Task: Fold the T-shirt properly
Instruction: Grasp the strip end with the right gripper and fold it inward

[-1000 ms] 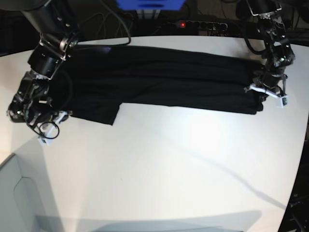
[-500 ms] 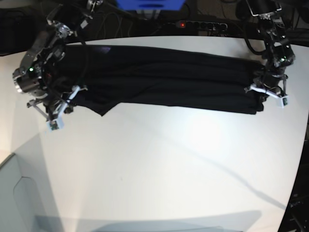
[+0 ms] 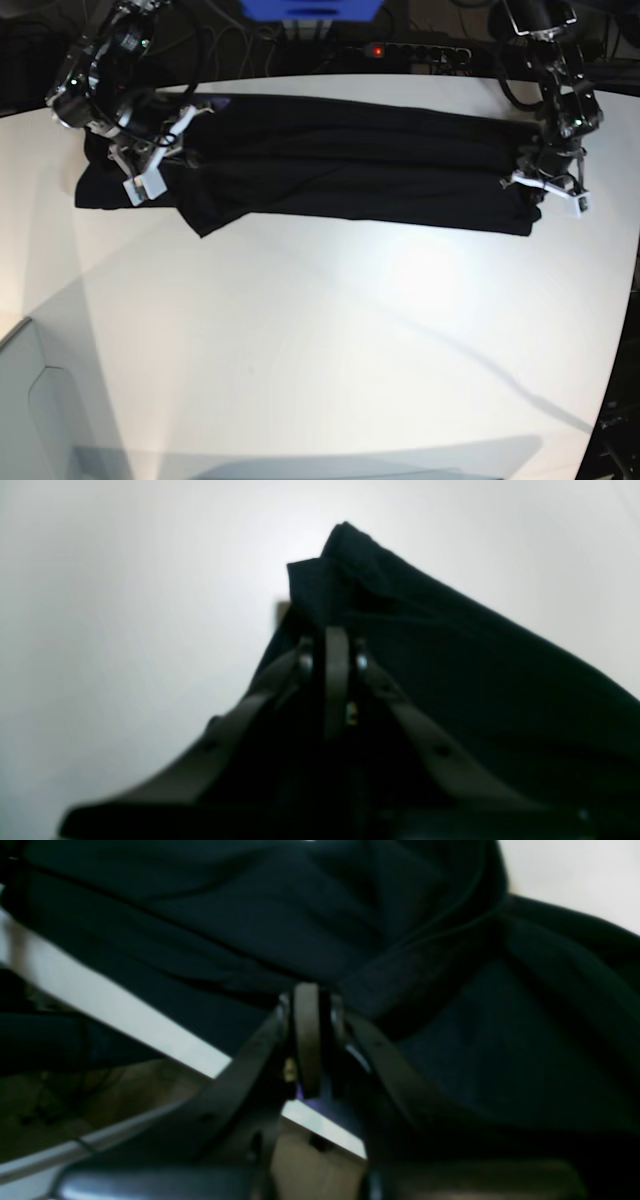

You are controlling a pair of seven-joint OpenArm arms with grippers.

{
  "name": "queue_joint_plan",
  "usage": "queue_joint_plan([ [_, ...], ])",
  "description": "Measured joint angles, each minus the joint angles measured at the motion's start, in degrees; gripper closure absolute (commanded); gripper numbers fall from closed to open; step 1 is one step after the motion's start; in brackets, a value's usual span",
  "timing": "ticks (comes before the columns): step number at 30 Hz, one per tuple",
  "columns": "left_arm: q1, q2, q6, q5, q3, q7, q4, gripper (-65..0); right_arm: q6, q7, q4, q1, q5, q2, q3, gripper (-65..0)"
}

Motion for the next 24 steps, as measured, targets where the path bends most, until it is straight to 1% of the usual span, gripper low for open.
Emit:
queue_joint_plan([
  [6, -0.02, -0.02, 0.00, 0.00, 0.00, -0.04, 0.00, 0.0, 0.00, -0.02, 0.00, -4.26, 0.17, 1.14, -5.09, 0.0],
  [12, -0.02, -0.02, 0.00, 0.00, 0.00, -0.02, 0.00, 0.0, 0.00, 0.00, 0.00, -7.98, 0.15, 1.14, -11.52, 0.0],
  [20, -0.02, -0.02, 0.00, 0.00, 0.00, -0.04, 0.00, 0.0, 0.00, 0.17, -0.15, -9.86, 0.09, 1.44, -15.61, 0.0],
  [24, 0.15, -0.02, 0.00, 0.02, 0.00, -0.17, 0.00, 0.0, 0.00, 0.28, -3.69, -10.25, 0.02, 1.44, -15.96, 0.0],
])
